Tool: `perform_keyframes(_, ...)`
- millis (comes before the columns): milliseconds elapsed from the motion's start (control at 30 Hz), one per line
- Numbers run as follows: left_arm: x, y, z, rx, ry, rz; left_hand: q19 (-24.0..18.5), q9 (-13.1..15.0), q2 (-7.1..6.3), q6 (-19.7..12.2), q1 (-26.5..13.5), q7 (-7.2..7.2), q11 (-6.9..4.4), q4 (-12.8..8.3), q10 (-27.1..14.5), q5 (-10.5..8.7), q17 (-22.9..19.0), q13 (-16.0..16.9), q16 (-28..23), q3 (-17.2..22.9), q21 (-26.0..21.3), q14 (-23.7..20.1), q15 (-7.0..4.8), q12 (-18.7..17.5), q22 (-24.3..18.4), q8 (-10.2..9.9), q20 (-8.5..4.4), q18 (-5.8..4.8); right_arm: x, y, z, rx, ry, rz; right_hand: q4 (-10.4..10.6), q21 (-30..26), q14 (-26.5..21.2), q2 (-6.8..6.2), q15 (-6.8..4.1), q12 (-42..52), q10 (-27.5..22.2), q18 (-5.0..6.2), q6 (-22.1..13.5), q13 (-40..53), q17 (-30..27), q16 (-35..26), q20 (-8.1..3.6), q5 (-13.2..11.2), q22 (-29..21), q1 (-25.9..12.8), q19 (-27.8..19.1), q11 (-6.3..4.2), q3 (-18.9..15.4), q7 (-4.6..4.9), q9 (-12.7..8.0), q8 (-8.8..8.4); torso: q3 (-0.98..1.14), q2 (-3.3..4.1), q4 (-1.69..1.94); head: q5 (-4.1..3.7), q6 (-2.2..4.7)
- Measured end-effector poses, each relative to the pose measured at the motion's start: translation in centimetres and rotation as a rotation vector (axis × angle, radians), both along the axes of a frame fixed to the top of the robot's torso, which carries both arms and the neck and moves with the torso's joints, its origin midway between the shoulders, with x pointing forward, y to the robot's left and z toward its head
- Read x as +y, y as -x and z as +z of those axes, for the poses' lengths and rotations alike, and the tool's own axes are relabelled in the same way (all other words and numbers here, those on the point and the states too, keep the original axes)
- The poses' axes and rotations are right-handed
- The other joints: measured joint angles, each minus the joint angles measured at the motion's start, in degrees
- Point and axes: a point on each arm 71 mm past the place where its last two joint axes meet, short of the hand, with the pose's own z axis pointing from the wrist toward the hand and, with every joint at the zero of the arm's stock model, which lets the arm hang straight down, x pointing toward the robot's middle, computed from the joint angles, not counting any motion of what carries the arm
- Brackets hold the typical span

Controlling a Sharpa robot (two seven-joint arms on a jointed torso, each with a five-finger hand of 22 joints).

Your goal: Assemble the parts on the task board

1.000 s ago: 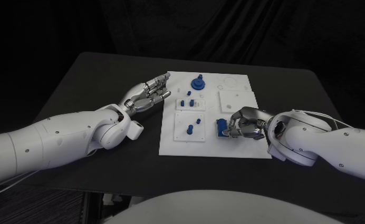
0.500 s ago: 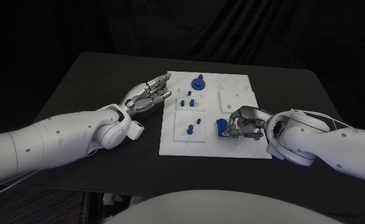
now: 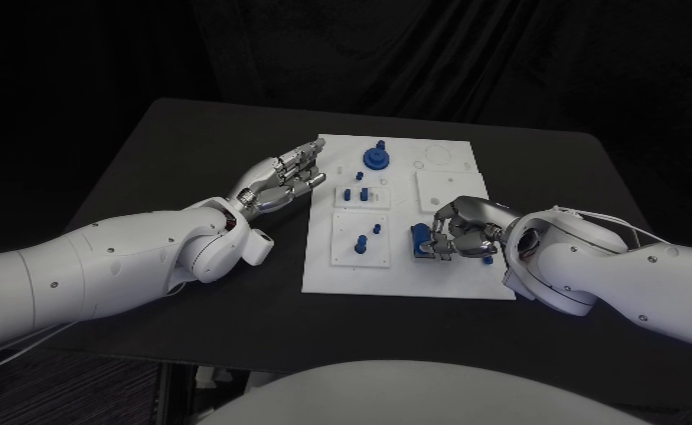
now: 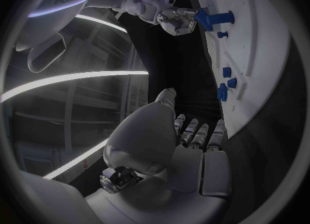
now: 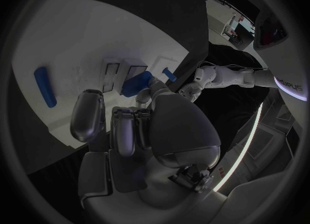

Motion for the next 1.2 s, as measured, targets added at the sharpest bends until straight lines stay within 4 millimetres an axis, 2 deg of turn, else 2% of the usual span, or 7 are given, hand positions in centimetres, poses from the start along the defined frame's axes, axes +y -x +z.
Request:
perform_keyframes(167, 0.01, 0.01, 0.00, 0.000, 0.000, 0.000, 0.0, 0.0, 0.00, 0.0, 0.0, 0.00, 0.11, 0.0, -0.1, 0.06, 0.0, 0.0, 0.0, 0.0, 0.0, 0.0, 0.00, 0.0, 0.0, 0.0, 0.00, 0.00, 0.06, -0.04, 0.14, -0.037, 0.022, 0.019, -1.1, 0.0, 0.1, -0.66, -0.36, 0.0, 0.1, 0.00, 0.8, 0.0, 0.0, 0.0, 0.00, 0.0, 0.0, 0.6, 0.0, -0.08, 0.3, 0.41, -0.1, 0.07, 0.00, -0.01, 0.00, 0.07, 0.00)
perform_keyframes(300, 0.01, 0.01, -0.01, 0.001, 0.000, -0.001, 0.0, 0.0, 0.00, 0.0, 0.0, 0.00, 0.11, 0.0, -0.1, 0.06, 0.0, 0.0, 0.0, 0.0, 0.0, 0.0, 0.00, 0.0, 0.0, 0.0, 0.00, 0.00, 0.07, -0.08, 0.18, -0.061, 0.052, 0.037, -1.5, -1.0, 0.1, -1.39, -0.36, 0.0, 0.1, 0.00, -0.5, 0.0, 0.0, 0.0, 0.00, 0.0, 0.0, 0.8, 0.0, -0.08, 0.2, -0.26, 1.4, 0.84, 0.00, -0.04, 0.00, 0.14, 0.00)
perform_keyframes(533, -0.04, 0.02, -0.02, 0.002, 0.001, -0.003, 0.0, 0.0, 0.00, 0.0, 0.0, 0.00, 0.11, 0.0, -0.1, 0.06, 0.0, 0.0, 0.0, 0.0, 0.0, 0.0, 0.00, 0.0, 0.0, 0.0, 0.00, 0.00, 0.13, -0.04, 0.13, -0.098, 0.112, 0.071, -1.8, -1.3, 0.1, -2.01, -0.37, 0.0, 0.1, 0.00, -1.6, 0.0, 0.0, 0.0, 0.00, 0.0, 0.0, 1.1, 0.0, -0.07, 0.5, 0.11, 1.3, -0.17, 0.00, -0.04, 0.00, 0.24, 0.00)
perform_keyframes(767, -0.05, 0.05, -0.07, 0.003, 0.002, -0.004, 0.0, 0.0, 0.17, 0.0, -0.2, 0.00, 0.11, -0.2, -0.1, 0.05, 0.0, 0.0, 0.0, 0.2, 0.0, 0.0, 0.00, 0.0, 0.0, 0.0, 0.00, 0.00, 0.29, -0.08, 0.28, -0.148, 0.154, 0.103, -2.9, -1.4, 0.1, -2.98, -0.36, 0.0, 0.1, 0.00, 0.3, 0.0, 0.0, 0.0, 0.00, 0.0, 0.0, 2.1, 0.0, -0.07, 1.0, 0.15, 2.4, 1.52, 0.00, -0.04, 0.03, 0.14, 0.00)
perform_keyframes(867, -0.06, 0.06, -0.10, 0.004, 0.003, -0.005, 0.0, 0.0, 0.23, 0.0, -0.2, 0.00, 0.10, -0.2, -0.1, 0.05, 0.0, 0.0, 0.0, 0.2, 0.0, 0.0, 0.00, 0.0, 0.0, 0.0, 0.00, 0.00, 0.33, -0.11, 0.28, -0.162, 0.166, 0.112, -2.9, -1.3, 0.1, -3.62, -0.36, 0.0, 0.1, 0.00, 1.1, 0.0, 0.0, 0.0, 0.00, 0.0, 0.0, 2.0, 0.0, -0.07, 1.0, 0.11, 3.7, 3.01, -0.01, -0.03, 0.05, 0.11, 0.00)
perform_keyframes(1067, -0.06, 0.09, -0.11, 0.006, 0.003, -0.007, 0.0, 0.0, 0.23, 0.2, -0.2, 0.20, 0.10, -0.2, -0.1, 0.05, 0.0, 0.0, 0.0, 0.2, 0.0, 0.0, 0.00, 0.0, 0.0, 0.0, 0.00, 0.00, 0.40, -0.04, 0.06, -0.173, 0.181, 0.125, -2.7, -1.4, 0.1, -3.66, -0.36, 0.0, 0.1, 0.00, 1.4, 0.0, 0.0, 0.0, 0.00, 0.0, 0.0, 2.0, 0.0, -0.07, 0.8, 0.21, 3.6, 3.07, 0.00, -0.01, 0.00, 0.39, 0.00)
perform_keyframes(1200, -0.05, 0.10, -0.12, 0.006, 0.004, -0.007, 0.0, 0.0, 0.23, 0.4, -0.2, 0.42, 0.10, -0.2, -0.1, 0.05, 0.0, 0.0, 0.0, 0.2, 0.0, 0.0, 0.00, 0.0, 0.0, 0.0, 0.00, 0.00, 0.35, -0.03, -0.15, -0.175, 0.191, 0.129, -1.6, -1.3, 0.1, -4.46, -0.36, 0.0, 0.1, 0.00, 1.9, 0.0, 0.0, 0.0, 0.00, 0.0, 0.0, 1.1, 0.0, -0.07, 0.4, 0.10, 3.9, 3.07, 0.00, -0.01, -0.03, 0.49, 0.00)
